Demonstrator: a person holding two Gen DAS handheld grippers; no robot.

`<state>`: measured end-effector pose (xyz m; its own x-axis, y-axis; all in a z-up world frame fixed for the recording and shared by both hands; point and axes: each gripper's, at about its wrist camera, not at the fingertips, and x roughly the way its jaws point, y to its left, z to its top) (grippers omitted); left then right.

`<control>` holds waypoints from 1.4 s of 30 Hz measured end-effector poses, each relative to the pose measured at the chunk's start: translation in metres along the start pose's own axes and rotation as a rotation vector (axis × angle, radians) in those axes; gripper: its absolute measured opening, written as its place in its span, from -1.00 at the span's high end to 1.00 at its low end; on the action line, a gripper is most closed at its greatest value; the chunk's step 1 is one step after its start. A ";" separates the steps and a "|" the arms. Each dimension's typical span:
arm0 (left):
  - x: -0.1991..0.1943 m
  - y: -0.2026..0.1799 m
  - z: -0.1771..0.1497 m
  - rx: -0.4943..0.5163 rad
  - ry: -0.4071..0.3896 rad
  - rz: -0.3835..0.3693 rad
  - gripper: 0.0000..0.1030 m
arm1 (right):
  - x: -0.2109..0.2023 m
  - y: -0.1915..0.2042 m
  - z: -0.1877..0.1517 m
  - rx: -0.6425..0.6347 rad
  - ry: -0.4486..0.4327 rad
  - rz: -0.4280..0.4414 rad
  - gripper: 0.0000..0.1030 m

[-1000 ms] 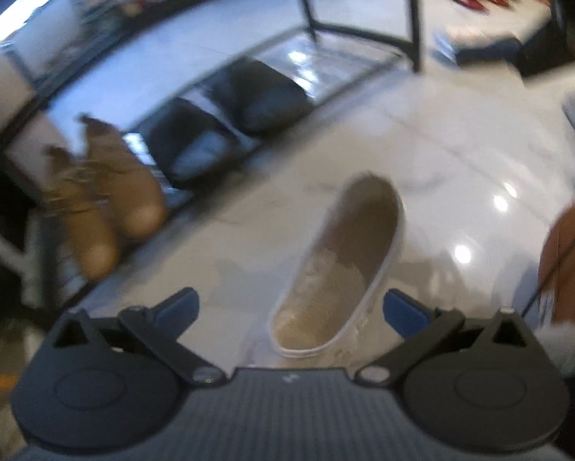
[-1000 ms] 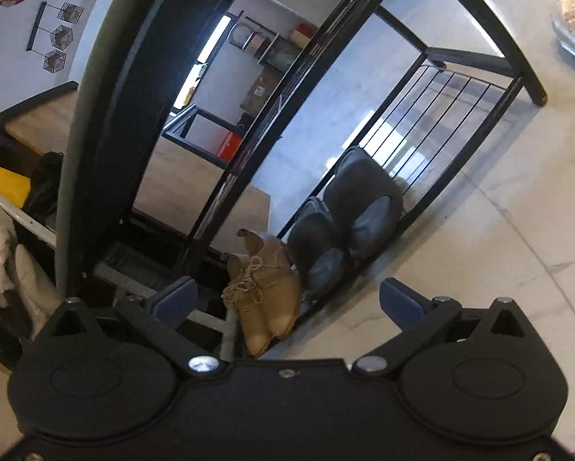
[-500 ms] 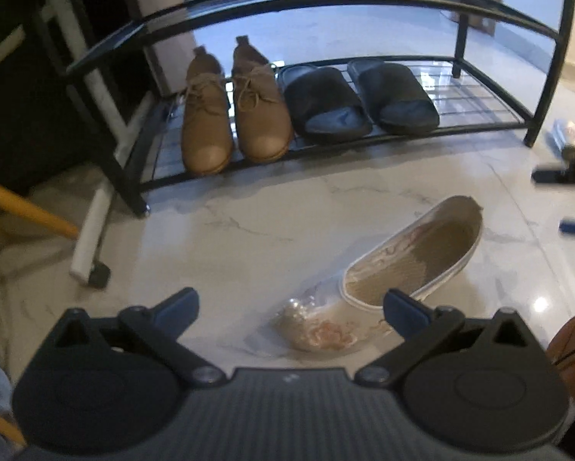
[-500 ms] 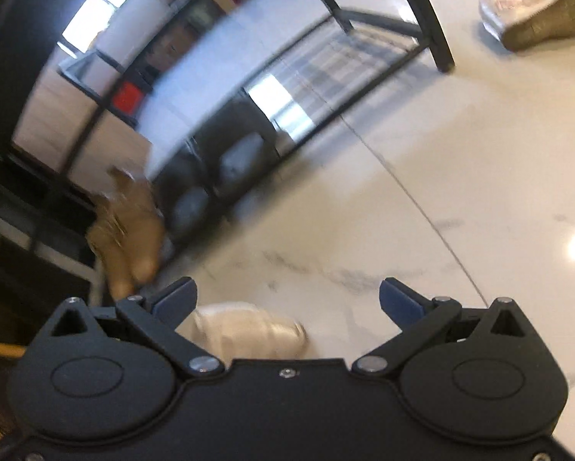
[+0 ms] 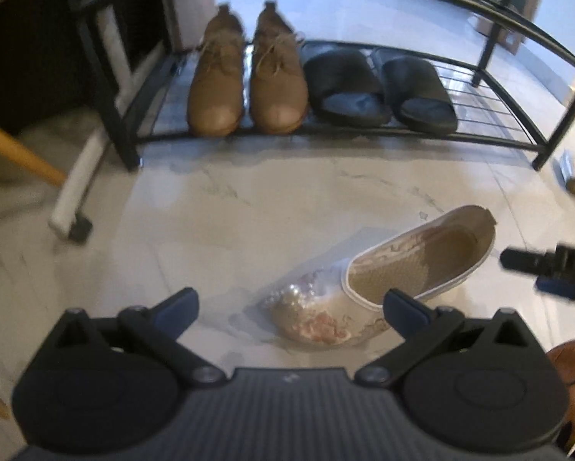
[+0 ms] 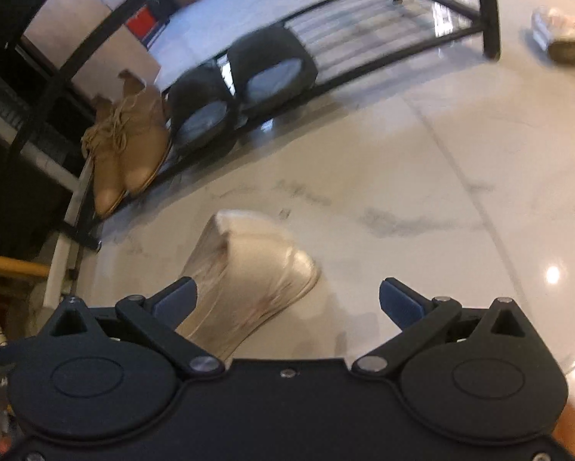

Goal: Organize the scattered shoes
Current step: 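Lower the shoe onto the floor before the rack and open the left tool, then grasp the white slip-on shoe by its heel with the right tool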

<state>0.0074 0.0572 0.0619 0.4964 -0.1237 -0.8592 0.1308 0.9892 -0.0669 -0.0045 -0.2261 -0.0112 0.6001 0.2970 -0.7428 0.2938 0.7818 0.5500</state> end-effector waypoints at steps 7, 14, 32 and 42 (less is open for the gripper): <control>-0.012 0.005 0.006 0.011 -0.131 0.114 -0.99 | 0.023 0.010 -0.009 0.241 0.016 0.028 -1.00; -0.016 0.024 0.010 -0.089 -0.150 0.112 -0.99 | 0.063 0.021 -0.018 0.610 0.063 0.048 -1.00; -0.004 0.046 0.011 -0.264 -0.082 0.021 -0.99 | 0.116 0.080 -0.029 0.382 0.130 -0.263 -0.83; 0.001 0.045 0.010 -0.270 -0.070 0.032 -0.99 | 0.118 0.084 -0.027 0.373 0.136 -0.292 -0.67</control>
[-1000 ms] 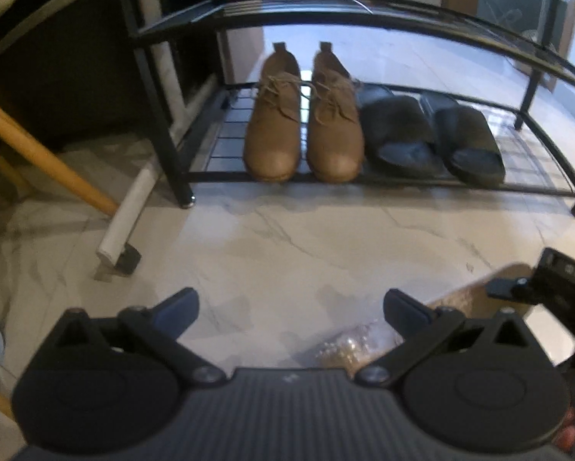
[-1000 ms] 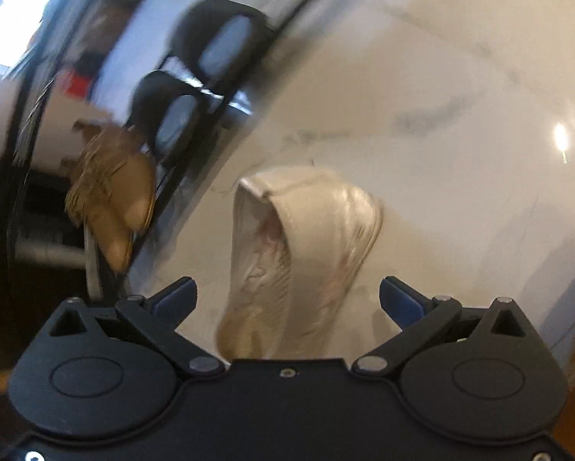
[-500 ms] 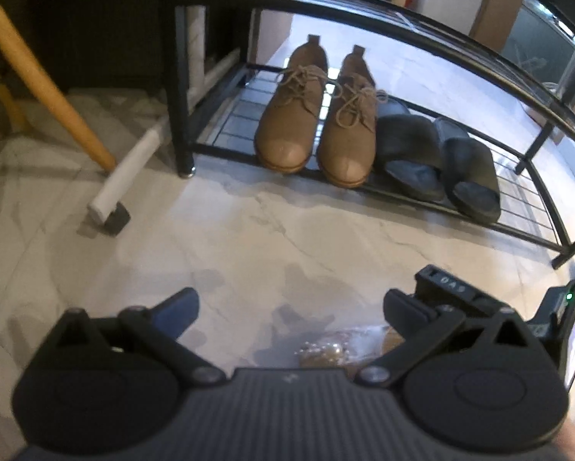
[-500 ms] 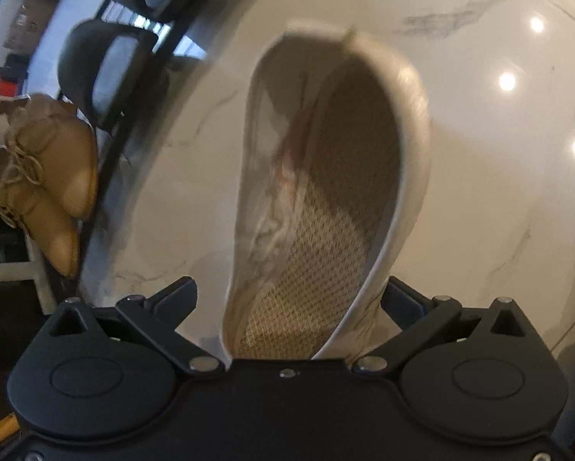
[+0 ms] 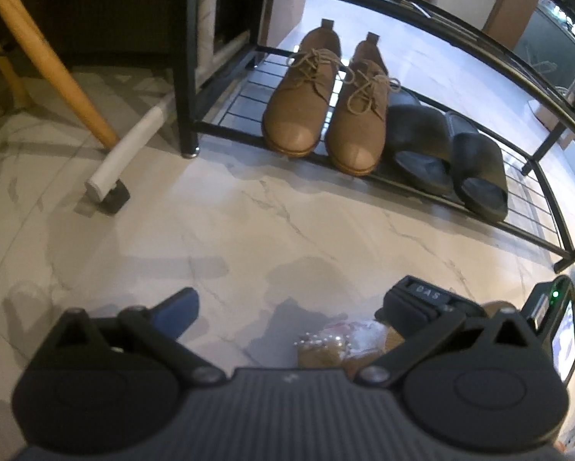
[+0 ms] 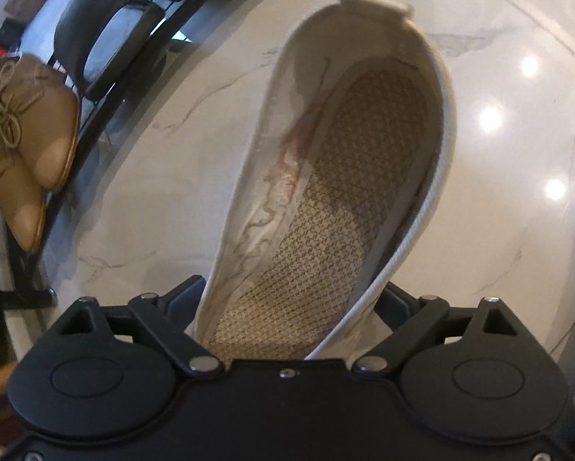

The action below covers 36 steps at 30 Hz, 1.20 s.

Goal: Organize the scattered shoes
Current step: 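Grasp the white slip-on shoe by its heel with the right tool, then set the shoe down beside the black slides and open the right tool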

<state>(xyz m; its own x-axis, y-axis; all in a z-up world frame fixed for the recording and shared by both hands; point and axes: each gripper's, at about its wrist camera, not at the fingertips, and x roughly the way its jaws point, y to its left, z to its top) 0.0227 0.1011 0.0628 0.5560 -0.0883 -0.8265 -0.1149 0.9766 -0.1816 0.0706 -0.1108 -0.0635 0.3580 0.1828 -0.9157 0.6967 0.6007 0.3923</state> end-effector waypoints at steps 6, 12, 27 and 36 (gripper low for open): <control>0.005 0.003 0.000 -0.020 0.020 0.004 -0.99 | -0.009 -0.001 0.001 -0.141 -0.035 -0.003 -0.48; 0.007 0.001 -0.001 -0.002 0.033 -0.001 -0.99 | -0.024 -0.015 0.009 -0.311 -0.045 -0.028 -0.41; 0.013 -0.003 -0.003 0.020 0.053 0.004 -0.99 | -0.033 -0.016 0.064 -0.843 -0.121 -0.210 -0.34; 0.023 -0.006 -0.006 0.055 0.082 0.010 -0.99 | -0.033 -0.036 0.070 -0.808 -0.171 -0.148 -0.43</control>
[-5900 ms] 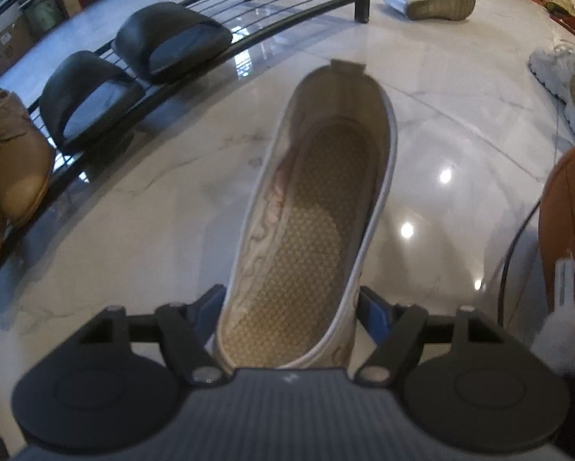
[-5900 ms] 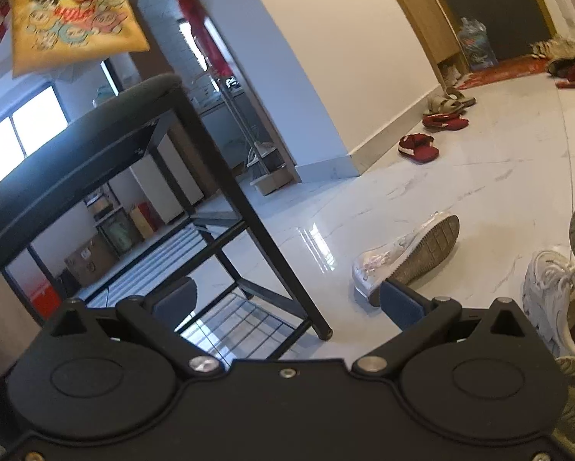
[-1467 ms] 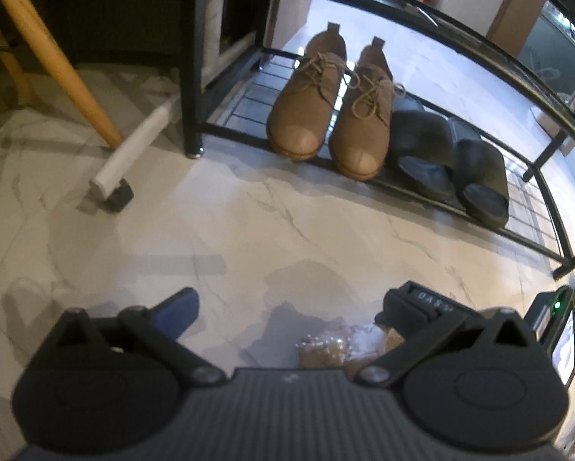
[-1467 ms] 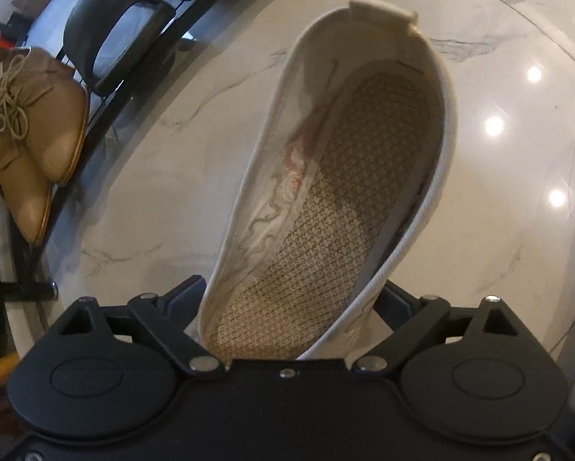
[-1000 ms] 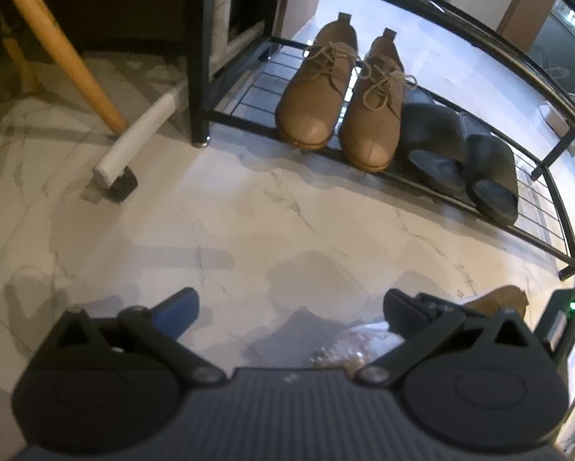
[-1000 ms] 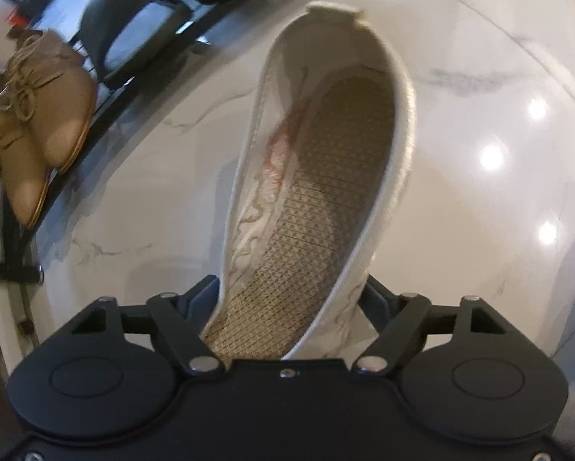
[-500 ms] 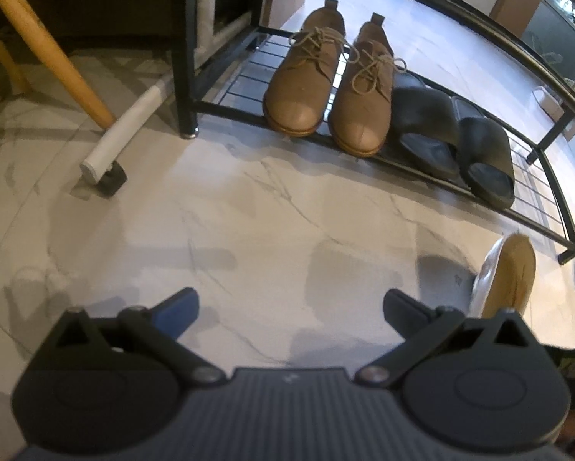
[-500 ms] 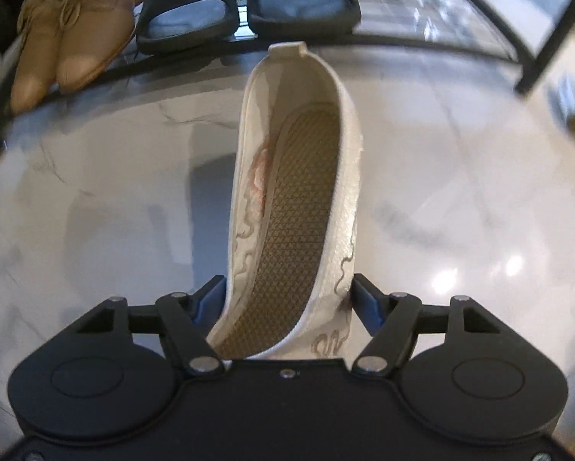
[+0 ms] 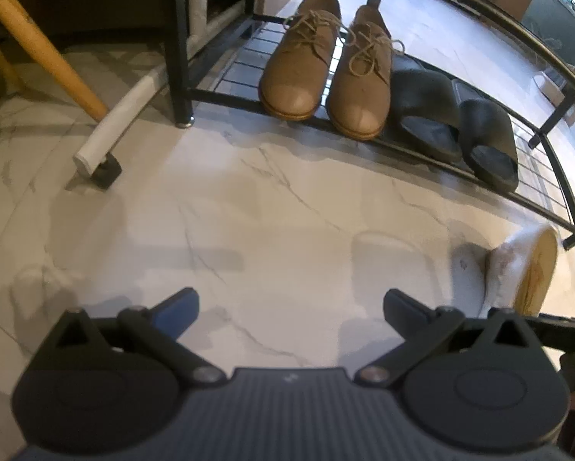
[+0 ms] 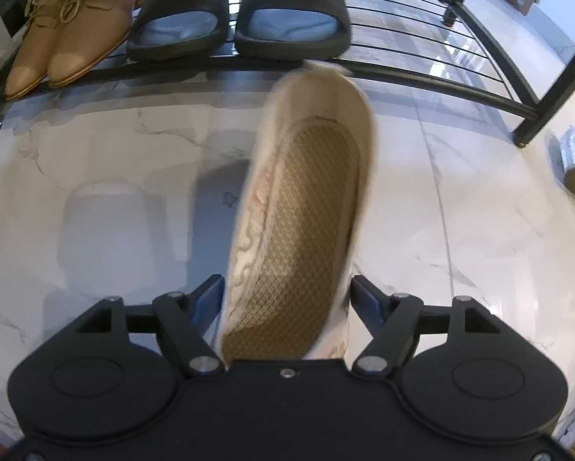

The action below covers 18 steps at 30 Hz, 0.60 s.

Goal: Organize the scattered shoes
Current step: 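Set the shoe down beside the black slides and open the right tool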

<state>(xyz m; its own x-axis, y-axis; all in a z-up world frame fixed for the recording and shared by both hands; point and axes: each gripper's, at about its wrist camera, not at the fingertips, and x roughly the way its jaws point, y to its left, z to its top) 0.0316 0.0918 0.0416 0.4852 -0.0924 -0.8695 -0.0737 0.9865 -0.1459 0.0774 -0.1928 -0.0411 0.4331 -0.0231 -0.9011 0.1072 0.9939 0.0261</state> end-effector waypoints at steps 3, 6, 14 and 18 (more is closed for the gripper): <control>0.006 0.002 -0.001 -0.013 0.029 0.002 -0.99 | -0.008 -0.010 -0.007 0.039 -0.015 0.040 -0.55; 0.004 0.004 -0.002 -0.022 0.023 -0.001 -0.99 | -0.022 -0.021 -0.012 0.117 -0.024 0.073 -0.71; 0.008 -0.001 -0.006 -0.006 0.045 0.009 -0.99 | -0.046 -0.053 -0.041 0.384 -0.073 0.212 -0.89; 0.009 -0.002 -0.007 -0.002 0.049 0.018 -0.99 | -0.036 -0.041 -0.042 0.332 -0.083 0.191 -0.92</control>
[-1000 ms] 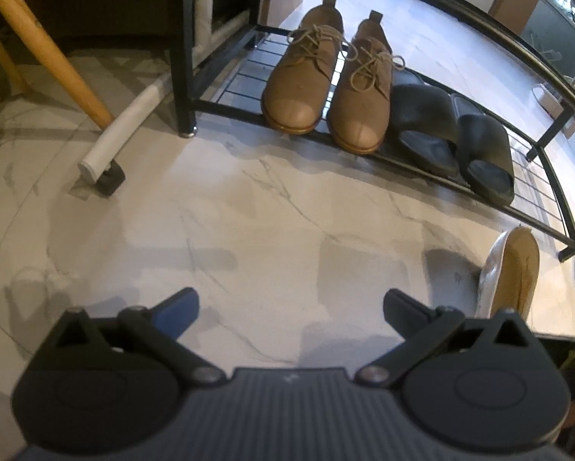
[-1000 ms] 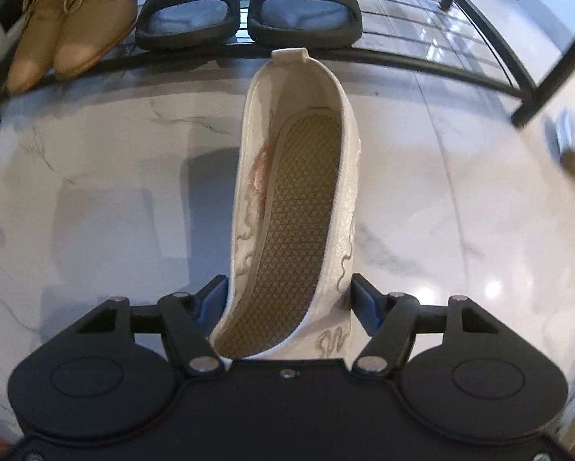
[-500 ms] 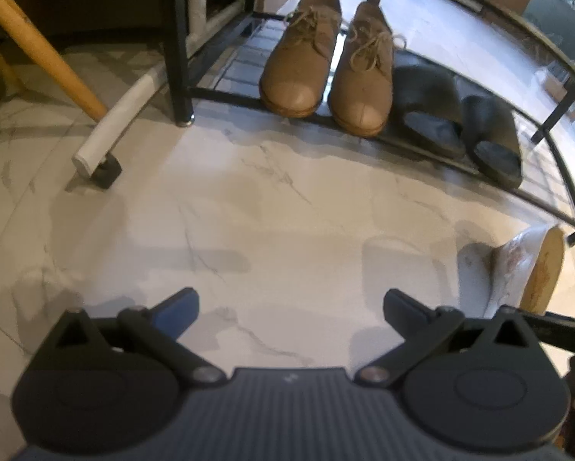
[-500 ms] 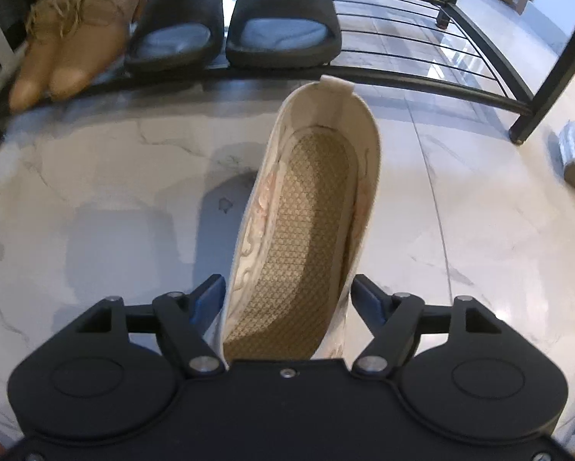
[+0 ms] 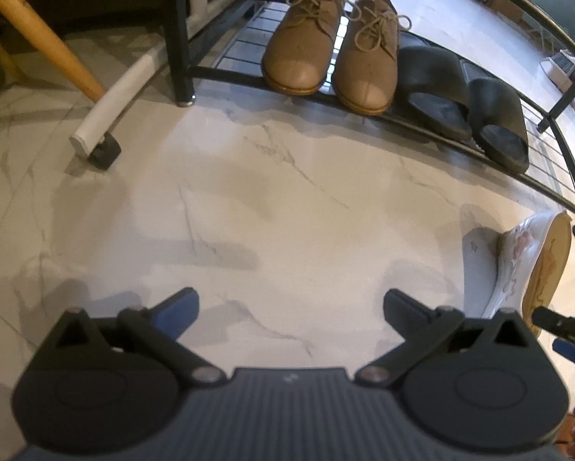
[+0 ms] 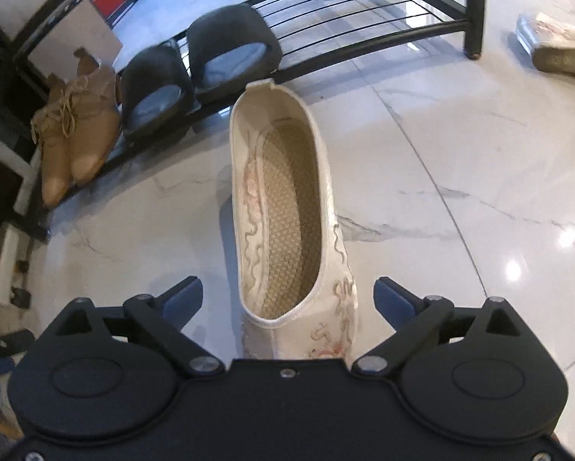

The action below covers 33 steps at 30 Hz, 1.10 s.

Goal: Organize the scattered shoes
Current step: 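Set the shoe down beside the black slides and open the right tool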

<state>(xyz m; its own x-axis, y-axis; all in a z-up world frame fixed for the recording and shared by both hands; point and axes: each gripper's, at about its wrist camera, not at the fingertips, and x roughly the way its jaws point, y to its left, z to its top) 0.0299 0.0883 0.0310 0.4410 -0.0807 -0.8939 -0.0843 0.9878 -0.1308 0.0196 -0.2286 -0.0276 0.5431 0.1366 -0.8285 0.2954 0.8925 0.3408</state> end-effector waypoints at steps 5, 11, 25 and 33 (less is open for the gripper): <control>0.005 0.000 0.000 -0.004 0.017 0.014 -0.99 | 0.024 0.019 -0.001 -0.114 -0.042 -0.070 -0.98; 0.009 -0.002 0.000 -0.001 0.034 0.021 -0.99 | 0.045 0.027 -0.007 -0.358 0.005 -0.117 -0.63; 0.015 -0.003 -0.001 0.001 0.056 0.021 -0.99 | 0.061 0.039 0.028 -0.445 -0.139 -0.103 -0.21; 0.021 -0.006 -0.001 0.021 0.066 0.014 -0.99 | 0.066 0.040 0.034 -0.452 -0.152 -0.109 -0.32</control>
<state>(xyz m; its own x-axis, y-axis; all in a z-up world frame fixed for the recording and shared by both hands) 0.0390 0.0806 0.0126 0.3803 -0.0743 -0.9219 -0.0708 0.9915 -0.1091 0.0938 -0.1980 -0.0538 0.6468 -0.0024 -0.7626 0.0046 1.0000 0.0007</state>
